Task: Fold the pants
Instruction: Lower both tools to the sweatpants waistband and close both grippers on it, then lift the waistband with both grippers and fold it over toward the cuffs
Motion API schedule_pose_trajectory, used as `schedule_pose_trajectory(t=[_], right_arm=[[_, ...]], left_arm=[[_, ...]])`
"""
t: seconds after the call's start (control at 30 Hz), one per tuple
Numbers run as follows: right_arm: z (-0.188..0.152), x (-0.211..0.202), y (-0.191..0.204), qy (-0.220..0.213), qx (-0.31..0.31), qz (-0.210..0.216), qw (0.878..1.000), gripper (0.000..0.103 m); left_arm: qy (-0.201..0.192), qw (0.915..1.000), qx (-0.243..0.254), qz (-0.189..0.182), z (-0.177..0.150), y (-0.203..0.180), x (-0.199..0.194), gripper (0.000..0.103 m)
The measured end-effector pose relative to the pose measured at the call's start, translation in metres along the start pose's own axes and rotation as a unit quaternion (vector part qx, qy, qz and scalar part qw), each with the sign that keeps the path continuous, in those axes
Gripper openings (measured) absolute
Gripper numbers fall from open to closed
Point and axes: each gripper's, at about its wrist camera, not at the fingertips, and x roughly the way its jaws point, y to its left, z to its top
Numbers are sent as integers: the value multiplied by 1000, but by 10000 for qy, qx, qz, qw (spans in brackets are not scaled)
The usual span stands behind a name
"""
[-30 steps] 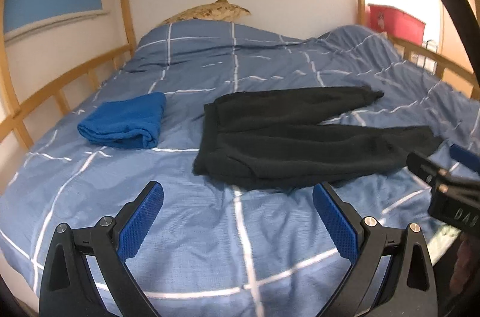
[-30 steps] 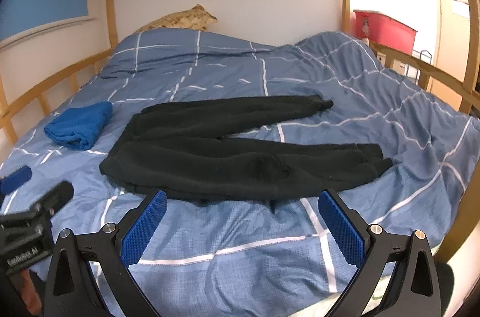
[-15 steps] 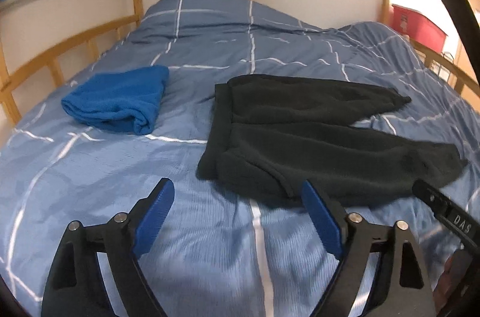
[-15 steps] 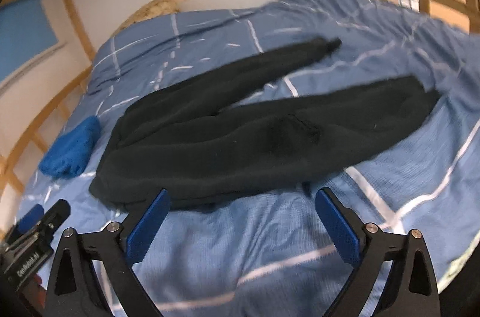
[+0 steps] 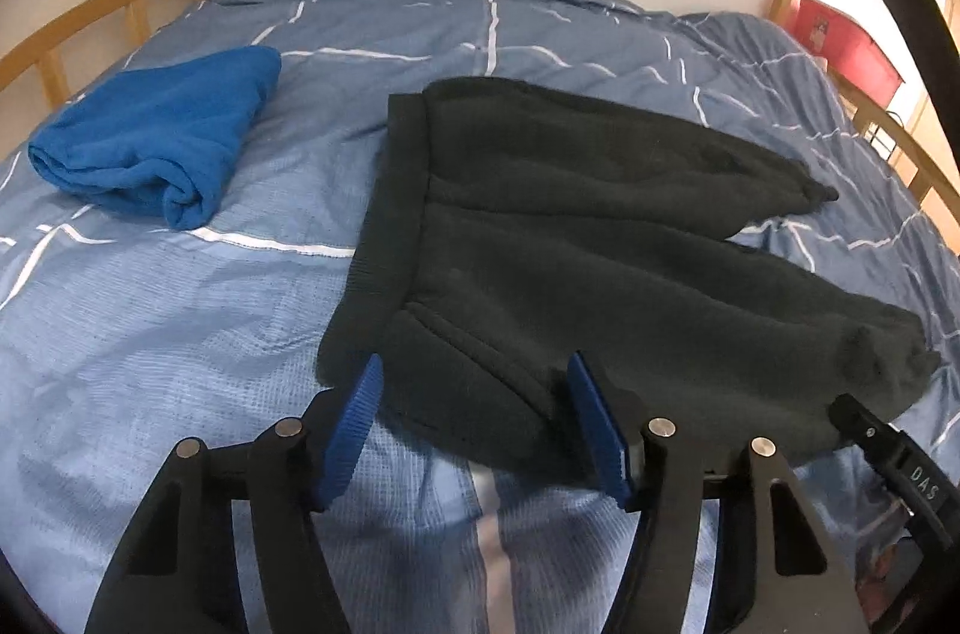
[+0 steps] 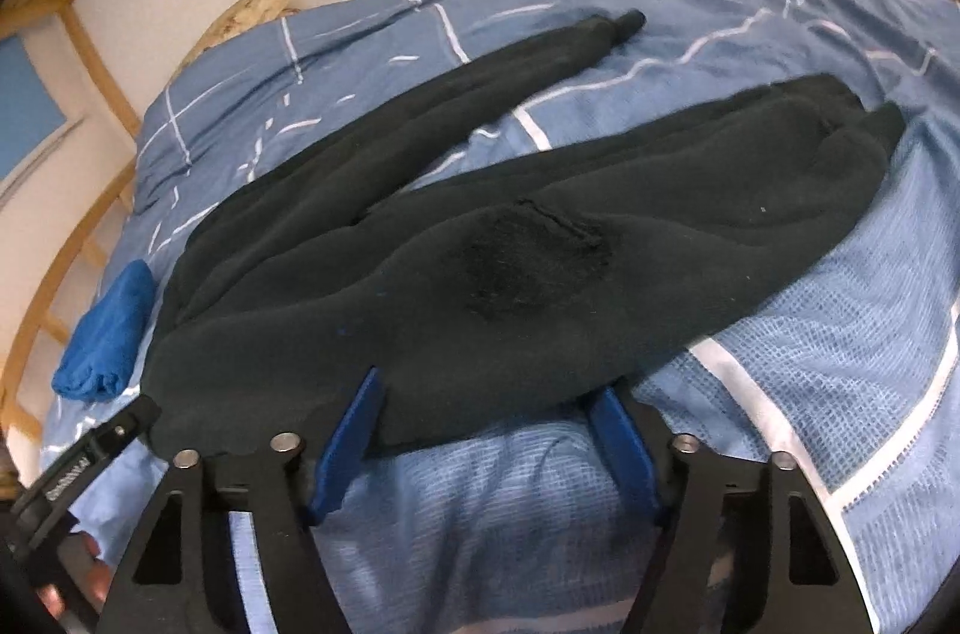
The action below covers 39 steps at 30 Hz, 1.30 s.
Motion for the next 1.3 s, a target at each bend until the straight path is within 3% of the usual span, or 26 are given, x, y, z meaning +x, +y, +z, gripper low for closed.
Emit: schedule_pose_trajectory(t=[0.13, 0.27, 0.37, 0.47, 0.73, 1.03, 1.3], right_arm=[[3, 6, -5, 39, -35, 22, 10000, 55], [5, 8, -7, 51, -121, 45, 9999, 40], [4, 2, -3, -39, -300, 96, 9995, 28], [9, -6, 0, -172, -545, 92, 9983, 19], [37, -25, 10, -533, -716, 321, 9955, 14], [108, -21, 40, -895, -888, 569, 9904, 11], [163, 11, 67, -770, -1096, 494, 9898, 11]], left_arm=[[104, 9997, 206, 84, -4, -2, 11, 54], [192, 9995, 193, -130, -8, -2, 14, 25], [161, 9995, 279, -3, -6, -7, 10, 19], [125, 9997, 196, 36, -1, -9, 2, 17], [141, 9998, 36, 129, 29, -16, -12, 16], [-24, 9999, 29, 119, 96, -22, -15, 15], [114, 9998, 8, 170, 154, -28, 13, 15]])
